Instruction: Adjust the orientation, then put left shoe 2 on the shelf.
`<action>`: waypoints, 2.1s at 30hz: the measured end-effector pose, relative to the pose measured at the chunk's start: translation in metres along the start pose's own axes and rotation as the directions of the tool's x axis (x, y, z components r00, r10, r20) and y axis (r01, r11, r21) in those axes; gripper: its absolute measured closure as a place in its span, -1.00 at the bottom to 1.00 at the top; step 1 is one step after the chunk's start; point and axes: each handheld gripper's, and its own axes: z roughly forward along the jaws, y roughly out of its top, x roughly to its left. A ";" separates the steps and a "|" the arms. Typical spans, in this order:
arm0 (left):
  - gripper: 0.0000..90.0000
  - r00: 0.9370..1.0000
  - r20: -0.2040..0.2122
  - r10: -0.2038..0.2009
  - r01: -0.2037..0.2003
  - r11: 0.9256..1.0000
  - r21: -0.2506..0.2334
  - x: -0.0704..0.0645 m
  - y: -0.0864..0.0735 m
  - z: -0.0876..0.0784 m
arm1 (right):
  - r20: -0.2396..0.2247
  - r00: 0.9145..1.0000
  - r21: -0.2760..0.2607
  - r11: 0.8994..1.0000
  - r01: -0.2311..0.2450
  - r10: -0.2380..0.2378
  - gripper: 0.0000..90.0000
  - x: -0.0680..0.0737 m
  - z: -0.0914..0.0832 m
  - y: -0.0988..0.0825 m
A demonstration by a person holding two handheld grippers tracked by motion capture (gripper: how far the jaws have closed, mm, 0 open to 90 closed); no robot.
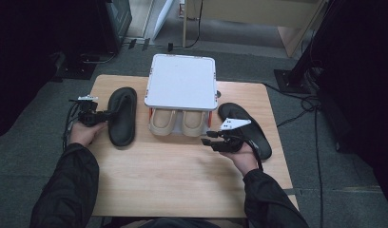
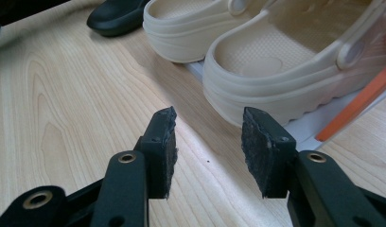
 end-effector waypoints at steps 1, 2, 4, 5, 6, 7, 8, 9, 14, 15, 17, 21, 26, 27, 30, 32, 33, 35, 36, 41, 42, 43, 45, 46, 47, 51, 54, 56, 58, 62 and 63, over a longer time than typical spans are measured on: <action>0.44 1.000 0.000 -0.002 0.002 1.000 0.001 -0.001 -0.001 -0.001 | -0.003 1.000 -0.003 1.000 -0.003 0.003 0.24 0.000 0.000 0.001; 0.44 1.000 0.001 -0.003 0.003 1.000 0.002 -0.003 -0.004 -0.003 | -0.003 1.000 -0.007 1.000 0.001 -0.001 0.24 -0.001 0.001 0.001; 0.43 1.000 0.006 -0.007 0.007 1.000 0.010 -0.005 -0.006 -0.005 | -0.002 1.000 -0.010 1.000 0.004 -0.004 0.24 -0.001 0.001 0.003; 0.43 1.000 0.003 0.000 0.000 1.000 0.011 -0.006 -0.006 -0.006 | -0.003 1.000 -0.011 1.000 -0.001 0.001 0.24 -0.001 0.001 0.003; 0.42 1.000 0.003 0.003 -0.003 1.000 0.013 -0.007 -0.006 -0.006 | -0.003 1.000 -0.010 1.000 0.000 0.000 0.24 -0.001 0.002 0.003; 0.40 1.000 0.005 0.003 -0.003 1.000 0.012 -0.007 -0.006 -0.006 | -0.002 1.000 -0.007 1.000 0.002 -0.002 0.24 -0.001 0.002 0.003; 0.29 1.000 0.005 0.005 -0.005 1.000 0.012 -0.007 -0.005 -0.006 | -0.002 1.000 -0.007 1.000 0.002 -0.002 0.24 -0.001 0.002 0.004; 0.29 1.000 0.002 0.008 -0.008 1.000 0.013 -0.007 -0.004 -0.006 | -0.003 1.000 -0.007 1.000 0.001 -0.001 0.24 -0.001 0.002 0.004; 0.11 0.999 -0.012 0.032 -0.031 0.999 0.021 -0.005 0.009 -0.002 | -0.007 1.000 -0.005 1.000 -0.004 0.004 0.24 -0.001 0.003 0.004; 0.10 1.000 -0.007 0.030 -0.030 0.999 0.012 -0.003 0.011 -0.001 | -0.006 1.000 -0.007 1.000 -0.004 0.004 0.24 0.000 0.003 0.003; 0.10 1.000 -0.013 0.013 -0.013 1.000 0.005 0.000 0.014 0.001 | -0.005 1.000 -0.004 1.000 -0.005 0.005 0.25 0.001 0.002 0.003; 0.10 1.000 0.003 0.016 -0.016 1.000 0.018 0.005 0.018 0.007 | -0.004 1.000 -0.007 1.000 -0.001 0.001 0.25 0.003 0.000 0.000; 0.15 1.000 0.023 0.010 -0.010 1.000 0.016 0.007 0.023 0.014 | 0.000 1.000 -0.006 1.000 -0.009 0.009 0.25 0.006 -0.003 -0.003; 0.17 1.000 0.023 0.014 -0.014 1.000 0.018 0.006 0.023 0.016 | 0.002 1.000 -0.007 1.000 -0.009 0.009 0.25 0.006 -0.003 -0.004; 0.16 1.000 0.017 0.010 -0.011 0.999 0.047 0.006 0.023 0.023 | 0.009 1.000 -0.006 1.000 -0.012 0.012 0.25 0.006 -0.004 -0.005; 0.16 1.000 0.019 0.014 -0.014 0.999 0.048 0.005 0.023 0.024 | 0.011 1.000 -0.010 1.000 -0.011 0.011 0.25 0.005 -0.005 -0.005; 0.17 1.000 0.018 0.016 -0.017 0.999 0.049 0.005 0.023 0.024 | 0.012 1.000 -0.012 1.000 -0.012 0.012 0.25 0.005 -0.005 -0.005; 0.22 0.999 0.033 0.010 -0.012 0.999 0.049 0.005 0.022 0.024 | 0.012 1.000 -0.013 1.000 -0.010 0.010 0.25 0.006 -0.005 -0.005; 0.24 0.999 0.038 0.008 -0.010 0.999 0.048 0.006 0.022 0.023 | 0.011 1.000 -0.011 1.000 -0.011 0.011 0.25 0.006 -0.005 -0.005; 0.41 0.999 0.049 0.012 -0.014 0.999 0.048 0.004 0.023 0.022 | 0.009 1.000 -0.004 1.000 -0.004 0.004 0.25 0.006 -0.004 -0.005; 0.43 0.999 0.053 -0.001 -0.002 0.999 0.046 0.004 0.023 0.022 | 0.008 1.000 -0.008 1.000 -0.003 0.003 0.25 0.006 -0.003 -0.005; 0.44 0.998 0.057 -0.014 0.012 0.999 0.044 0.005 0.024 0.021 | 0.005 1.000 -0.006 1.000 -0.004 0.004 0.25 0.006 -0.003 -0.005; 0.48 0.998 0.054 -0.029 0.027 0.999 0.042 0.006 0.024 0.019 | 0.008 1.000 -0.005 1.000 -0.001 0.001 0.25 0.006 -0.003 -0.005; 0.49 0.998 0.050 -0.028 0.026 0.999 0.044 0.006 0.025 0.019 | 0.008 1.000 -0.004 1.000 -0.005 0.005 0.25 0.006 -0.004 -0.005; 0.49 0.998 0.050 -0.028 0.026 0.999 0.044 0.006 0.025 0.018 | 0.009 1.000 -0.005 1.000 -0.006 0.006 0.25 0.006 -0.004 -0.005; 0.50 0.998 0.046 -0.034 0.033 0.999 0.038 0.005 0.025 0.015 | 0.010 1.000 -0.008 1.000 -0.006 0.006 0.25 0.005 -0.004 -0.004; 0.50 0.998 0.050 -0.037 0.036 0.999 0.029 0.005 0.026 0.013 | 0.008 1.000 -0.005 1.000 -0.007 0.008 0.25 0.006 -0.003 -0.004; 0.50 0.998 0.050 -0.033 0.031 0.999 0.026 0.004 0.027 0.011 | 0.009 1.000 -0.002 1.000 -0.003 0.003 0.25 0.006 -0.003 -0.004; 0.50 0.998 0.051 -0.035 0.034 0.999 0.022 0.004 0.028 0.009 | 0.008 1.000 -0.001 1.000 -0.001 0.001 0.25 0.006 -0.002 -0.004; 0.50 0.999 0.042 -0.031 0.030 0.999 0.015 0.002 0.029 0.004 | 0.008 1.000 -0.004 1.000 -0.003 0.003 0.25 0.006 -0.003 -0.004; 0.50 0.999 0.039 -0.029 0.028 1.000 0.013 0.002 0.029 0.004 | 0.008 1.000 -0.005 1.000 -0.005 0.005 0.25 0.006 -0.003 -0.004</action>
